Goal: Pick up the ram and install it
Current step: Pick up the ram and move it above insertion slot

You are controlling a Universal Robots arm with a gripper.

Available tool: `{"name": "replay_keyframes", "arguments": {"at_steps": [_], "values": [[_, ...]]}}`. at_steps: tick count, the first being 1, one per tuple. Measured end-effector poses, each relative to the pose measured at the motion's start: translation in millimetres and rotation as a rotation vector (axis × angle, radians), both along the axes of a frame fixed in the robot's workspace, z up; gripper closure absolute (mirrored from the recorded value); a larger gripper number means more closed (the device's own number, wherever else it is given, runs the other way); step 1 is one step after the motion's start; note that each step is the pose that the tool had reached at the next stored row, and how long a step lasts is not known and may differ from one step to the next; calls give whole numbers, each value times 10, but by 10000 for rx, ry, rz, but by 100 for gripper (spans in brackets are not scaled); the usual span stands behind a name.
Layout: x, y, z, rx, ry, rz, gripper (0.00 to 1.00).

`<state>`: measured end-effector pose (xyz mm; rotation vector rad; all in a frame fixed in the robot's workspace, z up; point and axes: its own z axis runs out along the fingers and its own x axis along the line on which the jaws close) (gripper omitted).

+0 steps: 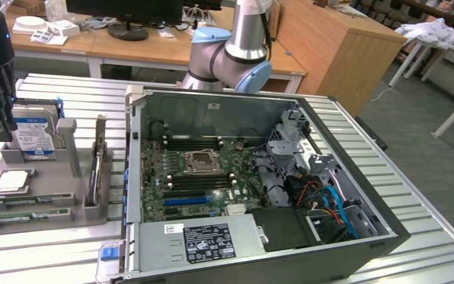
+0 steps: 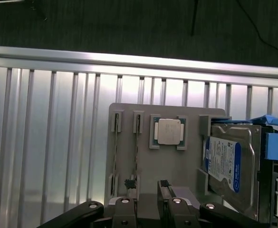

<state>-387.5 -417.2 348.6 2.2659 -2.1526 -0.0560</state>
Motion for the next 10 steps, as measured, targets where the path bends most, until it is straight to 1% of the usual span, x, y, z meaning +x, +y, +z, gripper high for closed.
{"name": "replay_keyframes", "arguments": {"at_steps": [10], "values": [[0,-2,-55,1,-1,-1,69]]}}
